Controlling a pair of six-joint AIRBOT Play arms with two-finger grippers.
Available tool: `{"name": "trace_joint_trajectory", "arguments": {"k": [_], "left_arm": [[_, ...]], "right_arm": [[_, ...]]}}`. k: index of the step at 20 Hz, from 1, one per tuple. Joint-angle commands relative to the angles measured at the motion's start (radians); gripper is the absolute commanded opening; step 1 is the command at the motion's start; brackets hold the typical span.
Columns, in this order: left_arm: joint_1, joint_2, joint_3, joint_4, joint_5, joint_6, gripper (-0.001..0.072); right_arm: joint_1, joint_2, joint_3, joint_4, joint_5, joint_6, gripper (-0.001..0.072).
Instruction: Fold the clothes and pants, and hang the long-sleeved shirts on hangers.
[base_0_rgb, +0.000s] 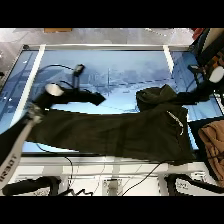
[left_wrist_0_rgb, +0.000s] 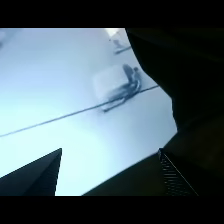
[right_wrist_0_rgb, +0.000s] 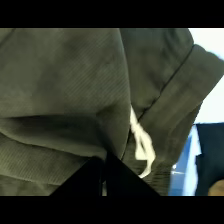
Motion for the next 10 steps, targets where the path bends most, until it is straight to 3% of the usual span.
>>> {"name": "trace_joint_trajectory", "arguments": {"k": [1, 3, 6, 8, 10], "left_arm": [[-0.209, -0.113, 0.006, -0.091, 0.412, -0.078, 0.0699], [-0.281, -0.191, 0.051, -0.179, 0.434, -0.082, 0.0699], [-0.326, -0.317, 0.183, -0.181, 0.371, -0.084, 0.0693], [-0.321, -0.397, 0.279, -0.176, 0.329, -0.097, 0.0619], [-0.303, -0.472, 0.366, -0.130, 0.243, -0.098, 0.0604]], "right_arm": [[-0.039, 0.084, -0.178, 0.042, -0.080, 0.001, 0.0027], [-0.039, 0.084, -0.212, 0.018, -0.103, 0.001, 0.0027], [-0.039, 0.082, -0.224, 0.018, -0.124, 0.002, 0.0027], [-0.039, 0.082, -0.224, 0.018, -0.124, 0.002, 0.0027], [-0.039, 0.082, -0.224, 0.018, -0.123, 0.002, 0.0027]]}}
